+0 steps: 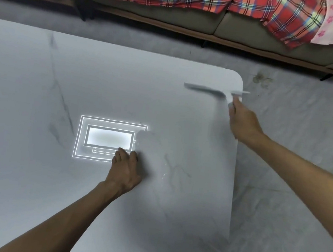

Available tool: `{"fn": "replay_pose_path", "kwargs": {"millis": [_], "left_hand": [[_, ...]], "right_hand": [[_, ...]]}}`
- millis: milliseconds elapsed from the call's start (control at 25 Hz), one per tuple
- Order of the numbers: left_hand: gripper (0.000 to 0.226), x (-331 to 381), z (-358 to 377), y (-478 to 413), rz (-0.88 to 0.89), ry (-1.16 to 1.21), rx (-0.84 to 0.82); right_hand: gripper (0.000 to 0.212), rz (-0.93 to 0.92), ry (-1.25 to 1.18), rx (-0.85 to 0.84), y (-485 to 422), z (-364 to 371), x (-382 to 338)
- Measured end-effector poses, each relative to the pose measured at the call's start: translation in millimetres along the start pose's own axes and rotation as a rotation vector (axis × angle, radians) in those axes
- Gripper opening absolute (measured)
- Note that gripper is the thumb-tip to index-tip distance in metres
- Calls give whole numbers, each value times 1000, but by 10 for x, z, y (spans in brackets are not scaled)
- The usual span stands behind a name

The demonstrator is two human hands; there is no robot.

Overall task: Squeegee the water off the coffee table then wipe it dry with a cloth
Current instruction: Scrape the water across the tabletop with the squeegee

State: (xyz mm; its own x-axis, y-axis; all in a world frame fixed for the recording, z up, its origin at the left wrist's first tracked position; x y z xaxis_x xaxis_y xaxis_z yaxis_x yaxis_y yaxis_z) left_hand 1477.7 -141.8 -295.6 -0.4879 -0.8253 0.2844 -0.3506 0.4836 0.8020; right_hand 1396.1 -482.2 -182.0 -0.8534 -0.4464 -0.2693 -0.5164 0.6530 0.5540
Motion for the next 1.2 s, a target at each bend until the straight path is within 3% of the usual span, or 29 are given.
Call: {"fn": "replay_pose_path", "kwargs": {"millis": [200,400,480,640,840,960,1080,1200], "left_hand": [[57,119,161,59,-8,-14,-72],[56,171,132,18,-51,48,-121],[57,187,143,5,-65,67,-135],[53,167,168,10,-53,94,-97],[56,38,242,75,29,62,-14],[46,-42,222,130,78,58,89],[40,-98,265,245,96,89,143],[40,-139,503,453,61,102,157]], "right_hand": [[53,175,-105,36,-181,175,105],[53,271,-131,-166,924,905,424],[69,330,-132,-256,1373,1040,556],[46,463,-219,-344,1658,914,547],[48,173,-250,-73,564,366,-153],[54,234,-460,-68,170,527,-410],[60,42,-219,-112,339,850,-669],[51,-183,-32,-209,883,1263,-575]]}}
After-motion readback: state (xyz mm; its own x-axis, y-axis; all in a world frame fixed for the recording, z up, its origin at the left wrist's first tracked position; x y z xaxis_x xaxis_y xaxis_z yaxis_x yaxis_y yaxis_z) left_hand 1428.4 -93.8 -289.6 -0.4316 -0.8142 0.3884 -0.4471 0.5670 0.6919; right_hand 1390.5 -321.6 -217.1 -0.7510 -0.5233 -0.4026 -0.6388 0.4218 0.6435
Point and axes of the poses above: each hand's wrist, its own y-axis away from the middle knuckle, its own z-axis out of the palm, x = y × z, the point moved 10 cm from there along -y, towards the middle knuckle, and after that the axes turned 6 degrees about -x, right-handed, at the moved point
